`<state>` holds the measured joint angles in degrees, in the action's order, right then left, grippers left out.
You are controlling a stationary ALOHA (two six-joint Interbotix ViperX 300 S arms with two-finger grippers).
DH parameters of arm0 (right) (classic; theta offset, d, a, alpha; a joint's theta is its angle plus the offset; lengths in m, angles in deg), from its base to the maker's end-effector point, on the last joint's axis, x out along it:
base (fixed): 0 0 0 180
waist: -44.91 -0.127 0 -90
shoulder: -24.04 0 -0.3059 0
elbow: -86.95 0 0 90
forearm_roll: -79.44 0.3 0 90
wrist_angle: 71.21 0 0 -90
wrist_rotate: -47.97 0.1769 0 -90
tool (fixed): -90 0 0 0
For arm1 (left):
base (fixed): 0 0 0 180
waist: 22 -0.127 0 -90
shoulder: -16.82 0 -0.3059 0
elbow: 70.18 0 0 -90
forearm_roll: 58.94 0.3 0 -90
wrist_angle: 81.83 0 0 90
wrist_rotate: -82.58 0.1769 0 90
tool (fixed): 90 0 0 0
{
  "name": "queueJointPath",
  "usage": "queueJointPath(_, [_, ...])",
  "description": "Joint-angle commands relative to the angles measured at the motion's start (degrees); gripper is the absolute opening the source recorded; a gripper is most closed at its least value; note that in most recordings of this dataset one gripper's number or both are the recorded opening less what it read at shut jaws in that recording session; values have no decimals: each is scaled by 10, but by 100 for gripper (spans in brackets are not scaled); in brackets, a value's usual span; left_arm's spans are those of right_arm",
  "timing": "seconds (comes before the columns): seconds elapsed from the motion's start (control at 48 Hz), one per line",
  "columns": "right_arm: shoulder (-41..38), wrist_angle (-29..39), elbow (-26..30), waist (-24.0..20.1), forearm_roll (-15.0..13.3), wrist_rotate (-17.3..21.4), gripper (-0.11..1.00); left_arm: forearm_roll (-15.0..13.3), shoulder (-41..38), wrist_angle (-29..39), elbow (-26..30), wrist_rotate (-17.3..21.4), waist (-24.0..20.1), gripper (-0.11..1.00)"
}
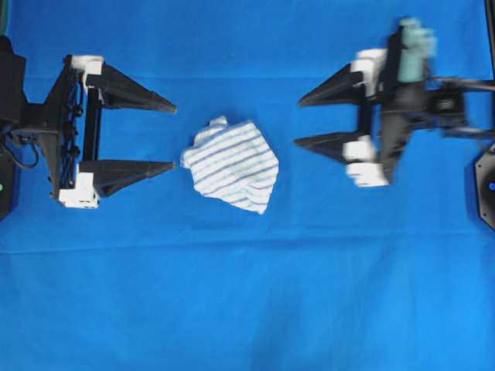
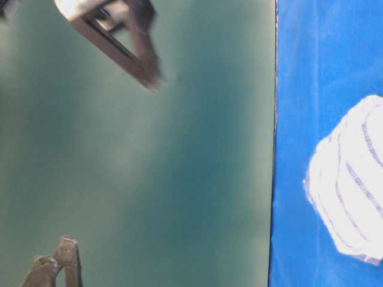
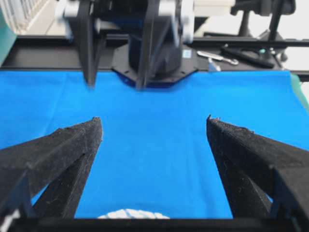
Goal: Hand over the towel.
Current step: 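Open the right gripper and lift it away from the towel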
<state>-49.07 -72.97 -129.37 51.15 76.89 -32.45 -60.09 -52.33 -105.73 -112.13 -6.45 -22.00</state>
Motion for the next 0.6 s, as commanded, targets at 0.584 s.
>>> queueJointPath(0.584, [92, -96, -67, -1, -3, -10, 71, 0, 21, 13, -3, -3, -1, 93])
